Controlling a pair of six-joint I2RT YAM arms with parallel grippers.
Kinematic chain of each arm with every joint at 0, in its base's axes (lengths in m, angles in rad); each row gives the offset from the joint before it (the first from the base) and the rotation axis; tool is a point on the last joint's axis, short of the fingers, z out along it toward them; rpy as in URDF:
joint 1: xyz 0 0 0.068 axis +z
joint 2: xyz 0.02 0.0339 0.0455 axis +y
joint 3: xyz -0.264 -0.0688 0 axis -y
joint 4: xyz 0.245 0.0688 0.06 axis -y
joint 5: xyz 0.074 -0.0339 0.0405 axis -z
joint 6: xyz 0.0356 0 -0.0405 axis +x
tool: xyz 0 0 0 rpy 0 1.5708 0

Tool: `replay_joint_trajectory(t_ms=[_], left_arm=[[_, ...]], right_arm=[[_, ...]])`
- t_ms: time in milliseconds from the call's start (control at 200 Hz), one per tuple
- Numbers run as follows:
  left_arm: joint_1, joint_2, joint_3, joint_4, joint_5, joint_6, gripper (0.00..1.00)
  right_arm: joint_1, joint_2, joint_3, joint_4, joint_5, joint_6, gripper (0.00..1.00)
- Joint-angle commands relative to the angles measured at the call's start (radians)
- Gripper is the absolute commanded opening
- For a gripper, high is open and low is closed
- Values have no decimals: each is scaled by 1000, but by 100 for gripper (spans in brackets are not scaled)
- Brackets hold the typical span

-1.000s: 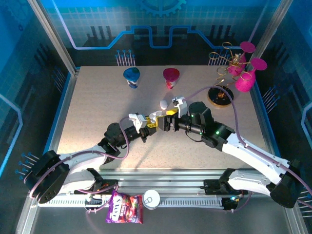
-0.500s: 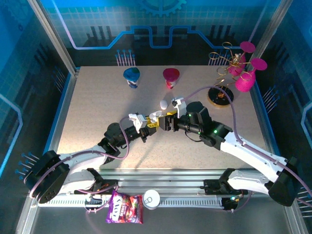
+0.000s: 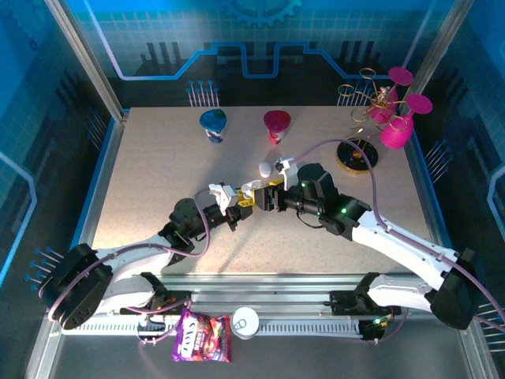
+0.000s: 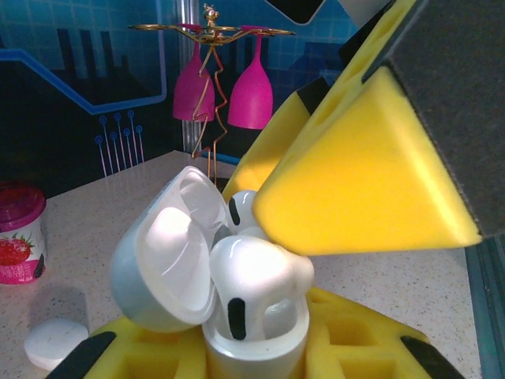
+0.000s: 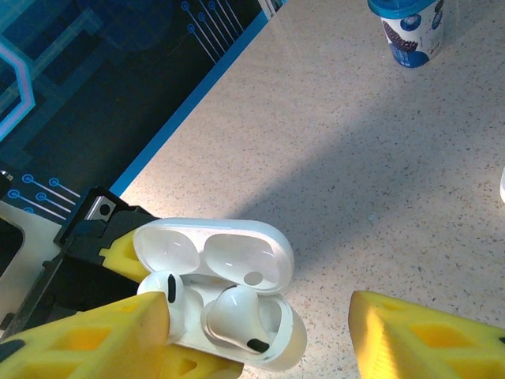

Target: Insert wireless bluetooth earbuds into charging case

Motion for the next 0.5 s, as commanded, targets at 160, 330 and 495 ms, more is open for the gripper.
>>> replay_joint_trajectory(t_ms=[160, 330, 495], left_arm=[[-5, -38, 13, 62, 30, 15, 0], [-5, -35, 16, 58, 25, 12, 0], [-5, -28, 19, 61, 27, 10, 0]], right_arm=[[-15, 39, 30, -24, -5, -16, 62], [-15, -1, 48, -47, 0, -32, 65], [-16, -49, 50, -55, 2, -44, 70]])
